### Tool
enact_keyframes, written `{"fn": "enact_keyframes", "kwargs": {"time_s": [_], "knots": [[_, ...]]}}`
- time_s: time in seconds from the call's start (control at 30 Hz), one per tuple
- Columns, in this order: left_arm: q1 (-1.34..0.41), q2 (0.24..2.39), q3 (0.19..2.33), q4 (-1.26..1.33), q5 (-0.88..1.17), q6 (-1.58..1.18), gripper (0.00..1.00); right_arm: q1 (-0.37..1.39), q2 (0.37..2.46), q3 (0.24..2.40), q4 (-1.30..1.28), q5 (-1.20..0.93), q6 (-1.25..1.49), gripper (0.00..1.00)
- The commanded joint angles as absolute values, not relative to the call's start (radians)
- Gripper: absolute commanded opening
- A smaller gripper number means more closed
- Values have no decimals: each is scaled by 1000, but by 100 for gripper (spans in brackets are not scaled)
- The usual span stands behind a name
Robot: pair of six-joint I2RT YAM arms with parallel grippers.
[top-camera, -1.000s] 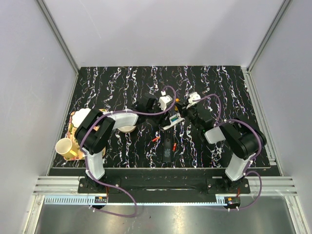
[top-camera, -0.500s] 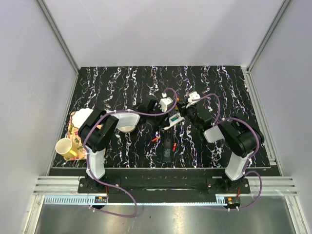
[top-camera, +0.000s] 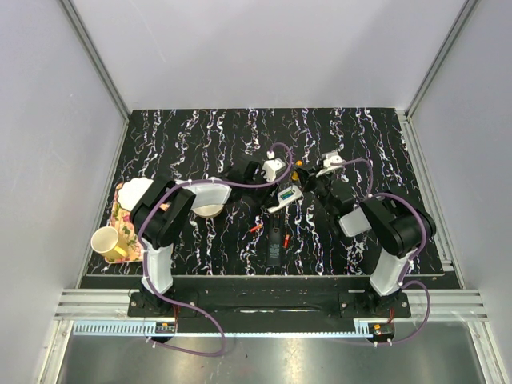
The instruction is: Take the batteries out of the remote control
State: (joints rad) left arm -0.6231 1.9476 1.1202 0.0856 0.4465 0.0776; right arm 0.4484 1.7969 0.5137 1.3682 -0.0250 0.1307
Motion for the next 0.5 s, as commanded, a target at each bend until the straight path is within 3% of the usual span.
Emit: {"fn": "enact_keyframes", "kwargs": {"time_s": [0.0,0.2,0.37,0.47], "knots": [[-630,1999,1163,91,390,78,26,422,1783,448,1557,-14,304,0],[-635,2011,1172,86,384,72,15,341,1807,423,1557,-60,486,0],[-638,2026,1181,75,382,69,0,284,1841,425,1559,-115,600,0],[-640,2033,1183,72,379,64,0,264,1855,433,1559,-150,624,0]]}}
